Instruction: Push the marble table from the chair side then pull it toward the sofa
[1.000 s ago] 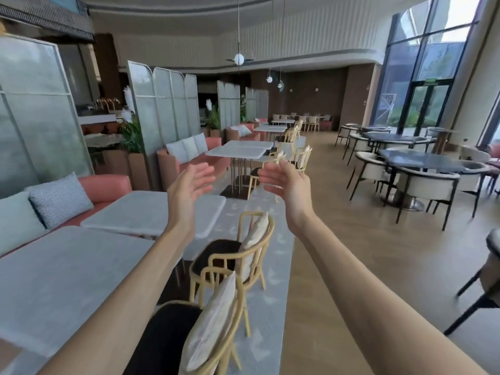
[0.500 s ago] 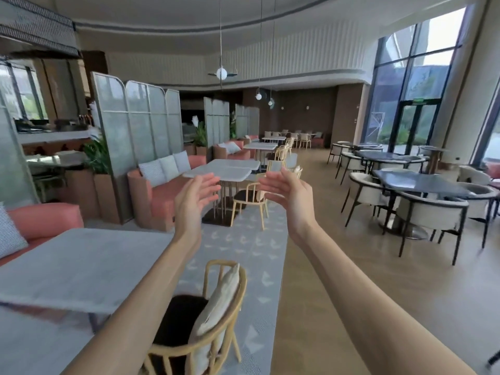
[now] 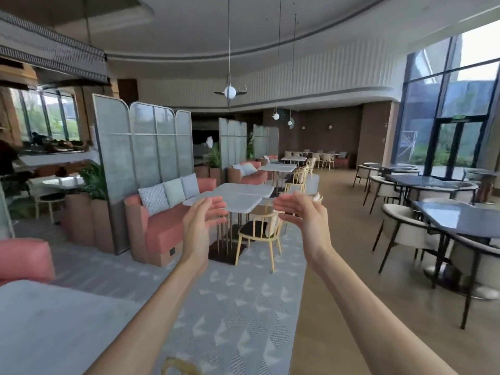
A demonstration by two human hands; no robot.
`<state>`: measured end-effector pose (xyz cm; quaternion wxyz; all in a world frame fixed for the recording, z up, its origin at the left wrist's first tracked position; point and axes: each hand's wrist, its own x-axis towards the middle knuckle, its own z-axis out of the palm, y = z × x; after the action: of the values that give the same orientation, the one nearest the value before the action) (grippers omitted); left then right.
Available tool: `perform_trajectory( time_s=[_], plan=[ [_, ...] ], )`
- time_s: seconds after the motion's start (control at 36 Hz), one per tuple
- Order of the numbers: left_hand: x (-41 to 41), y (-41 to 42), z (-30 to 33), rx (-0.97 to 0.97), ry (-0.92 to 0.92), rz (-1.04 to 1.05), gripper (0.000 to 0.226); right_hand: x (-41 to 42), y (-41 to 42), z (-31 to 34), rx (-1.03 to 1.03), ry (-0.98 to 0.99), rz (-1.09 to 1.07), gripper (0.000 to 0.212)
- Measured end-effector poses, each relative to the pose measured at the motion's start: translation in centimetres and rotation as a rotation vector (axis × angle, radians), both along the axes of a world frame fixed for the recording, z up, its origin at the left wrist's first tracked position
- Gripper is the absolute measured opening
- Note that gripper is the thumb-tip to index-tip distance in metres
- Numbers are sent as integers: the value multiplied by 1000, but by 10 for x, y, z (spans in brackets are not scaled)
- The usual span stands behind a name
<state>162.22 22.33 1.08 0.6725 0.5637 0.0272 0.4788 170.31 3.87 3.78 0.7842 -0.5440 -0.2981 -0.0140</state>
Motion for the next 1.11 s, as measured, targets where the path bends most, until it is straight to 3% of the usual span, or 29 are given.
perform_trajectory(
  time_s=[0.33, 0.72, 0.89, 1.11],
  plan=[
    [244, 60, 11, -94, 9, 240, 27, 299, 102, 24, -59, -20, 237, 37],
    [497, 272, -14, -125, -98, 369, 27, 547, 337, 5, -96, -56, 401, 39],
    [531, 384, -7, -91, -51, 570, 25, 605, 480, 8, -87, -31, 611, 34],
    [503, 501, -49, -112, -2, 982, 23, 607, 666, -31, -121, 24, 1024, 34]
  ],
)
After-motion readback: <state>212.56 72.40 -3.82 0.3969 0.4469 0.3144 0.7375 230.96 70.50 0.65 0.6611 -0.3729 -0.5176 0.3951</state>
